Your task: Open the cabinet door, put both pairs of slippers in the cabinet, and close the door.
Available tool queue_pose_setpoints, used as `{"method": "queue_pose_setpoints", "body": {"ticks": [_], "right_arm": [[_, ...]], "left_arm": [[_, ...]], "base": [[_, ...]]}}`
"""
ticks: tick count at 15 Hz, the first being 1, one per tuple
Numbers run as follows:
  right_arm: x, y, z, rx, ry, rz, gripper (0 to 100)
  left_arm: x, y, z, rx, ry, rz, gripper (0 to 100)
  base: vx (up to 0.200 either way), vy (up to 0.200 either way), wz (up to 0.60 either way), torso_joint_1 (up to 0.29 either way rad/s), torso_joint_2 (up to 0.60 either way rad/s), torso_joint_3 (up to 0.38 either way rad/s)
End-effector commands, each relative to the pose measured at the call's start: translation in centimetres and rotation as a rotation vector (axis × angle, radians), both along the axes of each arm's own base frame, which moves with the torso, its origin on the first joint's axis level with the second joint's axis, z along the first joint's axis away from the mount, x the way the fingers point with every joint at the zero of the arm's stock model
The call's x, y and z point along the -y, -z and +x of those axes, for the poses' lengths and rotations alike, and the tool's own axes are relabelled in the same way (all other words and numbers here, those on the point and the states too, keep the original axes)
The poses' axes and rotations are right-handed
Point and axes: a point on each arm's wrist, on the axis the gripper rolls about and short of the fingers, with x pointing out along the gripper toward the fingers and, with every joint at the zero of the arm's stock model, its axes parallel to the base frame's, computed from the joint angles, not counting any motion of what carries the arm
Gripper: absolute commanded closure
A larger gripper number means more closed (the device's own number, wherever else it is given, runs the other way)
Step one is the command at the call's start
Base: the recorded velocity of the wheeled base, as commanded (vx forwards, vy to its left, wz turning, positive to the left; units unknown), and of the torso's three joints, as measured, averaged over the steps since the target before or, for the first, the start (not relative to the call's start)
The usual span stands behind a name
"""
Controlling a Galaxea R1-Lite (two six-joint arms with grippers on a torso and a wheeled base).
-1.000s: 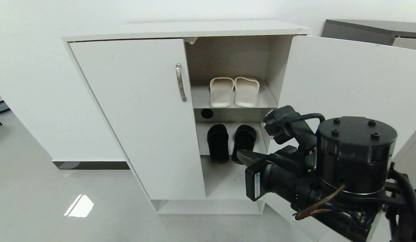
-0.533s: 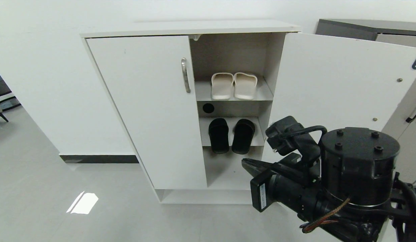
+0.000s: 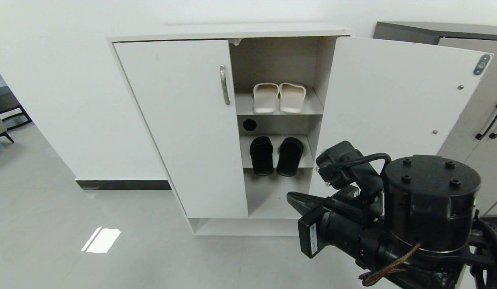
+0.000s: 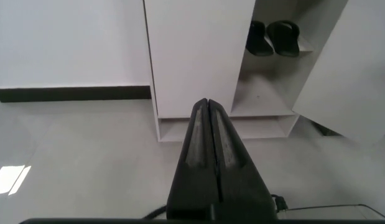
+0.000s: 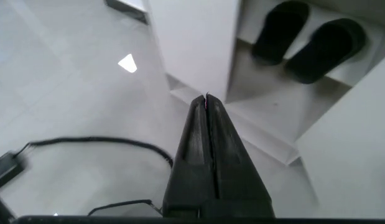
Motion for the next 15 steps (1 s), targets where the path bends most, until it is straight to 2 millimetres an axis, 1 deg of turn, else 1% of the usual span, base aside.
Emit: {"method": "queue_pose_setpoints", "body": {"ticks": [1,8,11,12,13,15], "right_arm": [[-0.1,0.2,0.1,-0.003,0.001,-0.006,100],[0.1,0.6,0.1,0.000,0.002,-0.005,100],[0.4,1.2,1.1,-0.026,-0.004,-0.010,100],[0.4,1.6,1.8,-0.033,0.014,-0.019,100],[0.5,1.7,2.0,-0.036,0.022,-0.022,100],[0.5,1.7,2.0,-0.036,0.021,-0.022,100]], "left_arm": [[0.0,0.0,0.0,-0.002,0.000,0.000,100],[0.0,0.0,0.0,-0.002,0.000,0.000,100],[0.0,0.0,0.0,-0.002,0.000,0.001,100],[0.0,0.0,0.0,-0.002,0.000,-0.002,100],[0.0,0.0,0.0,-0.002,0.000,0.000,100],[0.0,0.0,0.0,-0.002,0.000,-0.002,100]], "base": [[-0.200,0.000,0.00,0.002,0.01,0.007],[0.000,0.000,0.00,0.000,0.00,0.000],[0.000,0.000,0.00,0.000,0.00,0.000],[0.000,0.000,0.00,0.041,-0.12,-0.080],[0.000,0.000,0.00,0.110,-0.28,-0.203],[0.000,0.000,0.00,0.037,-0.22,-0.266]]}}
